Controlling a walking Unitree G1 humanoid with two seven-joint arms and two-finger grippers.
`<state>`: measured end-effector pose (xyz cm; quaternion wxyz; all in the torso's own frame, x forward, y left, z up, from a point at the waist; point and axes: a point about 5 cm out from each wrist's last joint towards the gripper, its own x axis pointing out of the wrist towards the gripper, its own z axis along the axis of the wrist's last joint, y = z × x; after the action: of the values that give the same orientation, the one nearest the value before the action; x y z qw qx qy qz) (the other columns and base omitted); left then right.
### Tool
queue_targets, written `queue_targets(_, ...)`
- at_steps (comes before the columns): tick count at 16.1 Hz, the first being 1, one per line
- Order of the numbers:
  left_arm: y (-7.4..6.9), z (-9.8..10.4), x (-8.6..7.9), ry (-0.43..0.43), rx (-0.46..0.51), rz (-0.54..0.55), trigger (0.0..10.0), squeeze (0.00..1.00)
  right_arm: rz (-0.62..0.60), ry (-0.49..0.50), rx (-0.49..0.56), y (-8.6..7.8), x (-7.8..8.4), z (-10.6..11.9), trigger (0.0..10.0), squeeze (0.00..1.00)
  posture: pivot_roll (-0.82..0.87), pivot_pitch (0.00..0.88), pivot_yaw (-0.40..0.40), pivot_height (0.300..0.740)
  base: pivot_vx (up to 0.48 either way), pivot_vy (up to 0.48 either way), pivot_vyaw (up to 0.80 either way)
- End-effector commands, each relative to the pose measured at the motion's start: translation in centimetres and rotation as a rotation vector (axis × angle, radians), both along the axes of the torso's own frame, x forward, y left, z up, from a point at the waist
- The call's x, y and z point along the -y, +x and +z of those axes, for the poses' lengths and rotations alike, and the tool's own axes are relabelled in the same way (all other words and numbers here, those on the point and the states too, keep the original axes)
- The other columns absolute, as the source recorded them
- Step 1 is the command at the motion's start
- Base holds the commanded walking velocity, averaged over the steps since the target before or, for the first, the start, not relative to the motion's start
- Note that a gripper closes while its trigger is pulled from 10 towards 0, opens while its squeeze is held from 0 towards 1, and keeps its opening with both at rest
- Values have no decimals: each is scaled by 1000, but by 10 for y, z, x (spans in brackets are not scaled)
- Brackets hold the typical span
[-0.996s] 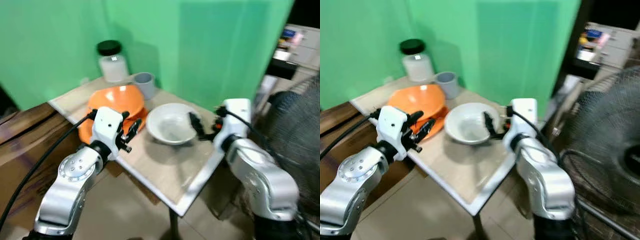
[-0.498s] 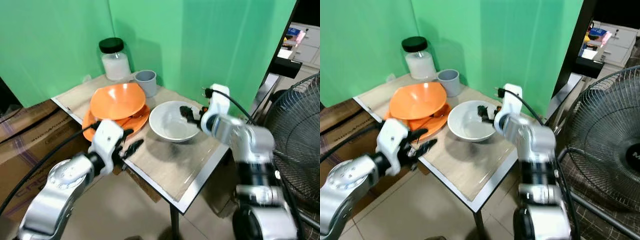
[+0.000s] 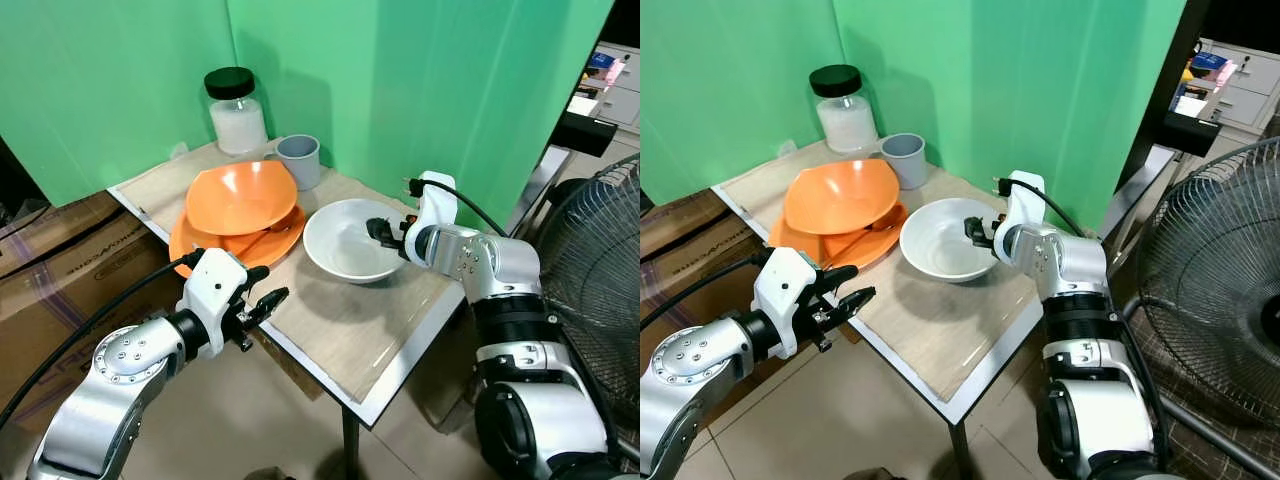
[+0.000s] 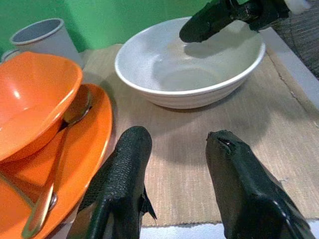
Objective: Setting the table
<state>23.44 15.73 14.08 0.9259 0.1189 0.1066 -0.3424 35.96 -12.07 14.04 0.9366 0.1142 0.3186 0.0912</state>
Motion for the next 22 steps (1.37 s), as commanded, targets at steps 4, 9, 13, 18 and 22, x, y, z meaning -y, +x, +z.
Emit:
queue_targets(4,0,1,2,7,-6,-20,10000,0,58,14,-31,-1,0,0,0,0,51,0,74,740,0,0,0)
queue_targets(9,1,0,3,9,-6,-28,10000,0,69,30,-27,1,1,4,0,0,49,0,76,740,0,0,0)
queue_targets(13,2,0,4,10,-4,-32,10000,0,91,40,-34,2,4,7,0,0,47,0,74,740,0,0,0)
queue_targets(18,1,-1,5,10,-8,-38,10000,0,113,40,-31,0,2,7,0,0,44,0,74,740,0,0,0)
queue_targets(22,0,-2,5,12,-17,-48,10000,0,120,41,-28,-1,3,8,0,0,40,0,75,740,0,0,0)
